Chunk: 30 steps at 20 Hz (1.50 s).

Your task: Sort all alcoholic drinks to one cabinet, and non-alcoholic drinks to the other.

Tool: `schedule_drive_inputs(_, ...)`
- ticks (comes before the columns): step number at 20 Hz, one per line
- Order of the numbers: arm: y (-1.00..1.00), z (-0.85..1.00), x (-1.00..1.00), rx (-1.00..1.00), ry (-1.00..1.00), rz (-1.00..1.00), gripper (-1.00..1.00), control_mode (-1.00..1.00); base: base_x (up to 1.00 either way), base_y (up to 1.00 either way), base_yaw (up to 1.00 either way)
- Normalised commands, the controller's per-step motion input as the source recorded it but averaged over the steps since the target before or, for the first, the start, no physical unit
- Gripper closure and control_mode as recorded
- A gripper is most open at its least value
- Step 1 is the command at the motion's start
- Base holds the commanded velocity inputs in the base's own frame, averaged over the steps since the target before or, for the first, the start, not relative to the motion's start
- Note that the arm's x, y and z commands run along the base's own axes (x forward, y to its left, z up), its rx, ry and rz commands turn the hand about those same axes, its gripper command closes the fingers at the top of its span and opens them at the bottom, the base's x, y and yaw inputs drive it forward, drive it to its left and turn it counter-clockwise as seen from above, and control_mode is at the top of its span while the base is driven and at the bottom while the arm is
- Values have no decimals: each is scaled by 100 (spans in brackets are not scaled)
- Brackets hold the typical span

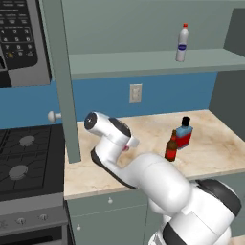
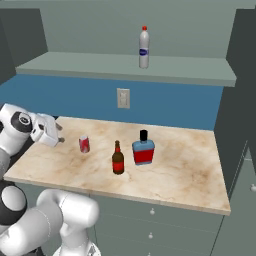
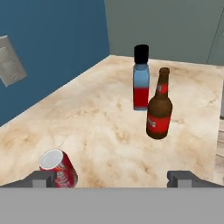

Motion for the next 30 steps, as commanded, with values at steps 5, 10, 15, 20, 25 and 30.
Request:
schedule_drive_inputs(5, 4, -9, 5, 0, 0, -15, -100, -100, 0, 0, 0)
schedule_drive_inputs(10, 0, -10, 12, 0, 0, -15, -100, -100, 0, 0, 0)
schedule_drive_inputs(15, 0, -11, 21, 0, 0, -13, -100, -100, 0, 0, 0)
schedule_drive_inputs(20, 0, -19, 23, 0, 0, -12, -100, -100, 0, 0, 0)
schedule_drive_inputs(25, 2, -23, 24, 0, 4, -12, -100, -100, 0, 0, 0)
schedule_drive_inputs(30, 9, -17, 21, 0, 5, -11, -100, -100, 0, 0, 0)
